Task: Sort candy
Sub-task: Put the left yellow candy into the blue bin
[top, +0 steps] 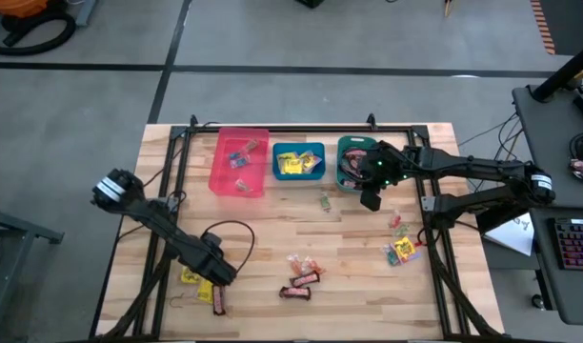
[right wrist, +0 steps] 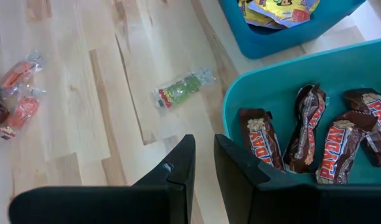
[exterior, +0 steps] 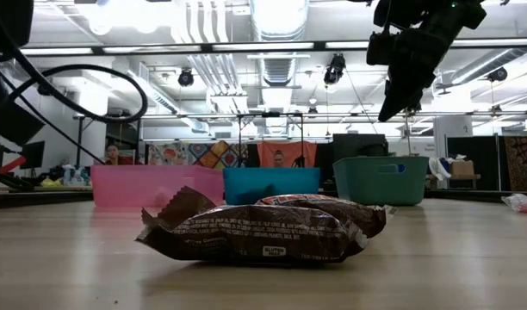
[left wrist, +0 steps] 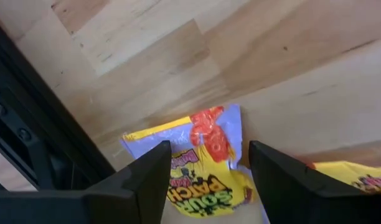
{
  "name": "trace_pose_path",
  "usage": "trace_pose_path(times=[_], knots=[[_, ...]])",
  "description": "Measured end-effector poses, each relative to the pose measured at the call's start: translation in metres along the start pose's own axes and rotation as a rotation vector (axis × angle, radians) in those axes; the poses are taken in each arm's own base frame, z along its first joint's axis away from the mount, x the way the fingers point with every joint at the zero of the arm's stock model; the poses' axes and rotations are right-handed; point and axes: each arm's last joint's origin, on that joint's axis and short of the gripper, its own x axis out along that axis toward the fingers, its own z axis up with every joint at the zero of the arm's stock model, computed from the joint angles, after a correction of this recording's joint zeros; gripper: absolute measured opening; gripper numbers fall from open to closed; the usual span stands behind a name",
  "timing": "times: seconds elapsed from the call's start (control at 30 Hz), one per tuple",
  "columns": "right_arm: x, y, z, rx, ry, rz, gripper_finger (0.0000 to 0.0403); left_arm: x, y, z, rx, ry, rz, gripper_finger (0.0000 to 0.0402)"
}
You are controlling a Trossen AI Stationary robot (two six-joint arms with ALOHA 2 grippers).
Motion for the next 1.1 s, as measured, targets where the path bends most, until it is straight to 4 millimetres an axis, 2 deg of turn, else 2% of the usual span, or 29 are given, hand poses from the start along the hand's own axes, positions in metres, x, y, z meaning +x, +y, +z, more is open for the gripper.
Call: trace_pose_path(times=[0.2, 0.6, 0.8, 0.97, 1.1], knots=[[0.000, 0.000, 0.000, 0.006, -0.001, 0.000, 0.0054, 0.005, -0.002, 0.000, 0.023, -0.003, 0.021, 0.0162], [0.001, 0.007, 0.000, -0.011, 0.000, 0.018, 0.0054, 0.003, -0.003, 0.001, 0.074, -0.054, 0.015, 0.0011], [-0.006, 0.008, 0.000, -0.015, -0.029, 0.021, 0.0054, -0.013, -0.003, 0.000, 0.127, -0.125, 0.011, 0.0008], [-0.015, 0.010, 0.000, -0.015, -0.077, 0.028, 0.0054, -0.037, -0.002, 0.000, 0.186, -0.240, 0.036, 0.0001], [-0.019, 0.016, 0.001, -0.028, -0.114, 0.048, 0.0054, -0.061, -0.004, -0.001, 0.319, -0.392, -0.013, 0.0001]])
